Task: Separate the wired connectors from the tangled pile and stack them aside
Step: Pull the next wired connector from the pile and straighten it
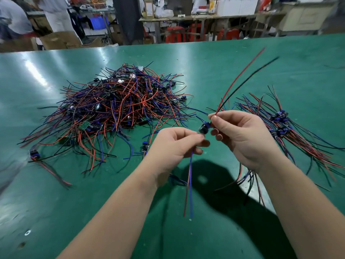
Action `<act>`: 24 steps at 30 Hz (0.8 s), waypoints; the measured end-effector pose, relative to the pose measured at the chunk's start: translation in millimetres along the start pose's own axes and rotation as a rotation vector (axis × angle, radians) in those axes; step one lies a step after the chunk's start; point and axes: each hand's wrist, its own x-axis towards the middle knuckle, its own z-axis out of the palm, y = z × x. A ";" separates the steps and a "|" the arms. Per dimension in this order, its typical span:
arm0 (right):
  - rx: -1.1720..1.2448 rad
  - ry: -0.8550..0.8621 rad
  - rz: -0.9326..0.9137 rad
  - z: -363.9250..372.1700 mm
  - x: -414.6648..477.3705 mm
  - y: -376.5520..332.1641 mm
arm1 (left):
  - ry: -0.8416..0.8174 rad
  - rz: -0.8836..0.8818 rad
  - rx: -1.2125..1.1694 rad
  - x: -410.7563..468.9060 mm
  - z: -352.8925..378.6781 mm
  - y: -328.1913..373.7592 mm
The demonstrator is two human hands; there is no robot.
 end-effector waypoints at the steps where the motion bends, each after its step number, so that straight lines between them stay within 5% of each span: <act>1: -0.016 -0.011 0.010 -0.5 -0.2 -0.1 | -0.022 -0.032 0.026 0.1 -0.2 -1.6; 6: -0.124 -0.046 0.041 0.8 0.2 5.0 | -0.089 -0.161 0.031 -1.2 -4.5 -2.0; 15: -0.312 -0.018 0.029 1.2 -1.5 8.2 | -0.016 -0.061 -0.015 0.4 -1.8 -7.0; 24: 0.147 0.326 0.046 -22.5 9.4 -17.5 | -0.437 -0.216 0.147 -10.4 -0.6 -6.0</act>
